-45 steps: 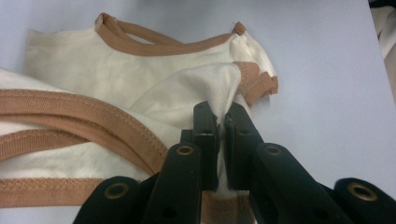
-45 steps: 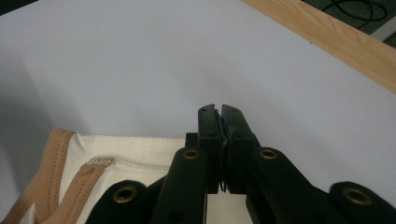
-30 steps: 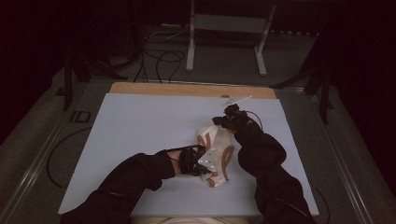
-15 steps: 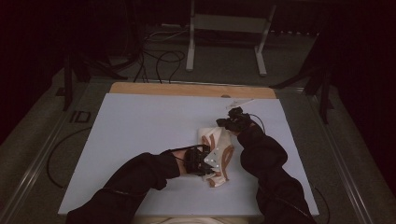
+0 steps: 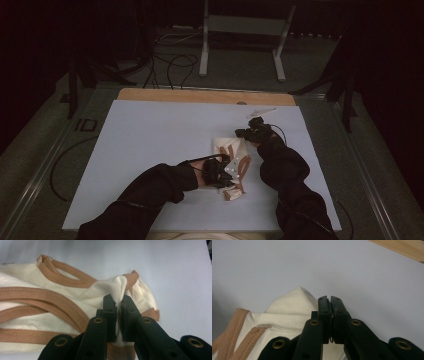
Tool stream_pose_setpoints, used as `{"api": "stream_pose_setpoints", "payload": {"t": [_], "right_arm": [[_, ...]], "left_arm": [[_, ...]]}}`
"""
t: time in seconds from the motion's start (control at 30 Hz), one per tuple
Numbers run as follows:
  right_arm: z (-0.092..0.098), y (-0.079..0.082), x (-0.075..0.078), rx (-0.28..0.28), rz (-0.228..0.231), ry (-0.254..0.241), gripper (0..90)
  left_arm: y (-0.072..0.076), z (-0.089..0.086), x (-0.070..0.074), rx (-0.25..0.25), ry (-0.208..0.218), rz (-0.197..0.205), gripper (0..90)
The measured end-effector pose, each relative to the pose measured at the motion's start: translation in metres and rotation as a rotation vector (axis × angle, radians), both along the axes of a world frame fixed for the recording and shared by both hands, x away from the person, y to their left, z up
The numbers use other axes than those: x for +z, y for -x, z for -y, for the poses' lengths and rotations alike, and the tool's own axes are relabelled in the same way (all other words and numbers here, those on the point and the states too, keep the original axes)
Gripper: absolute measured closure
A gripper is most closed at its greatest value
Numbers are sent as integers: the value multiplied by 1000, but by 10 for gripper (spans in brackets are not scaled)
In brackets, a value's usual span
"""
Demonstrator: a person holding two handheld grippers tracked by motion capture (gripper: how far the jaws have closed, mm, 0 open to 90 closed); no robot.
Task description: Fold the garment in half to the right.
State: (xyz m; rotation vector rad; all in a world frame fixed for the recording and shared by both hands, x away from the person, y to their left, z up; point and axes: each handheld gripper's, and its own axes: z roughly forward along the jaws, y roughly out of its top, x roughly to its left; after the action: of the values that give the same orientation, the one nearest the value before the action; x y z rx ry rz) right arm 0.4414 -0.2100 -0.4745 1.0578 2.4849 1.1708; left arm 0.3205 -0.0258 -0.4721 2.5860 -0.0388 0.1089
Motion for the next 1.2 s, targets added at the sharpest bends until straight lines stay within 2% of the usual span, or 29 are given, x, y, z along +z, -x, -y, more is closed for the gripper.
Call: {"api": "stream_pose_setpoints", "payload": {"t": [0.23,0.47,0.73,0.87,1.0,1.2], "right_arm": [[5,-5,-3,-9,3,-1,879],[5,-5,-7,-3,-3,4,879],[9,-5,-13,-18,-28,1,839],[11,-6,-14,-20,-41,3,709],[10,-6,-14,-22,-55,8,552],[9,-7,-8,-36,-62,-11,427]], "left_arm": [[1,10,-2,-5,-11,8,842],[-1,17,-6,1,-31,-8,842],[0,18,-9,10,-5,-28,754],[2,20,-6,8,25,-35,642],[4,20,-5,13,32,-16,534],[7,17,1,21,45,-9,367]]}}
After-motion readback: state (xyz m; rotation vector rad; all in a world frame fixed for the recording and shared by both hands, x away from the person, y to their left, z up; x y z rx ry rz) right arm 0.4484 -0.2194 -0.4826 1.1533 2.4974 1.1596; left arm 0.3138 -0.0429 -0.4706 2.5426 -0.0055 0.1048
